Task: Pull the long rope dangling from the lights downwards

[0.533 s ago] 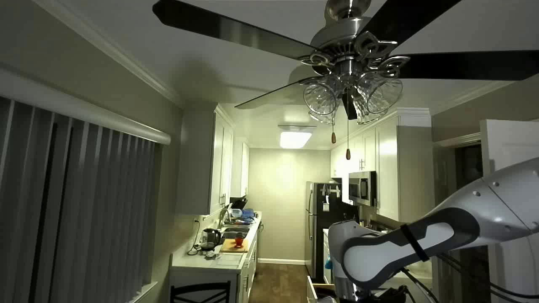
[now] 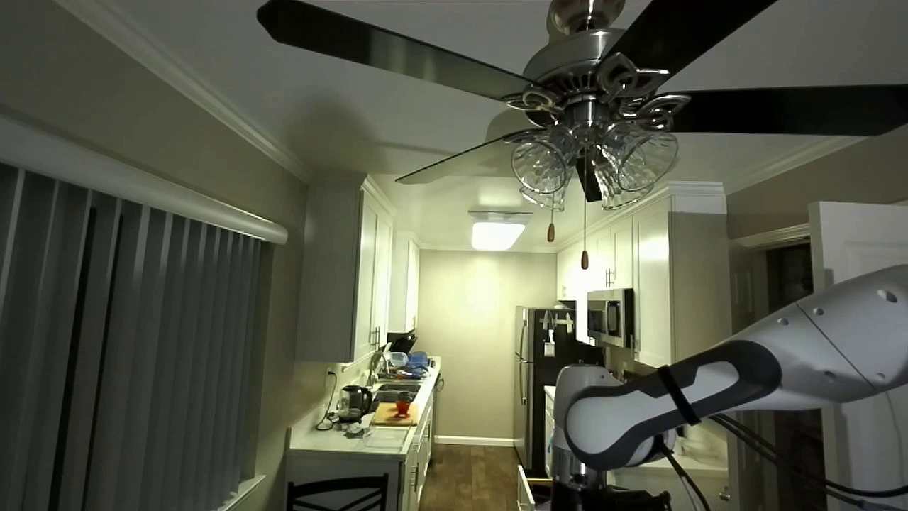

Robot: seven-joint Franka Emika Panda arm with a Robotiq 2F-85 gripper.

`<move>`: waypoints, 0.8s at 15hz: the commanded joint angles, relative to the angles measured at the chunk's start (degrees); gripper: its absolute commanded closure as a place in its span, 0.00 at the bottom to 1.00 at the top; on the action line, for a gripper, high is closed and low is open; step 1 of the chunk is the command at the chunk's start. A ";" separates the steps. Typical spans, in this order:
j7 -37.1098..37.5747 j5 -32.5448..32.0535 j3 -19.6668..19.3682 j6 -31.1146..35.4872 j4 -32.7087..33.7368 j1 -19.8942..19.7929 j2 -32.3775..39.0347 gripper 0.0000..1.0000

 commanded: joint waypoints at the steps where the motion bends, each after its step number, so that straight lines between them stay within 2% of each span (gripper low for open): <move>1: 4.59 5.97 -1.01 0.94 6.38 -0.98 5.09 0.00; 5: 8.21 11.89 -3.05 1.13 9.07 -2.66 5.66 0.00; 12: 16.00 20.09 -5.81 6.01 7.77 -5.42 4.12 0.00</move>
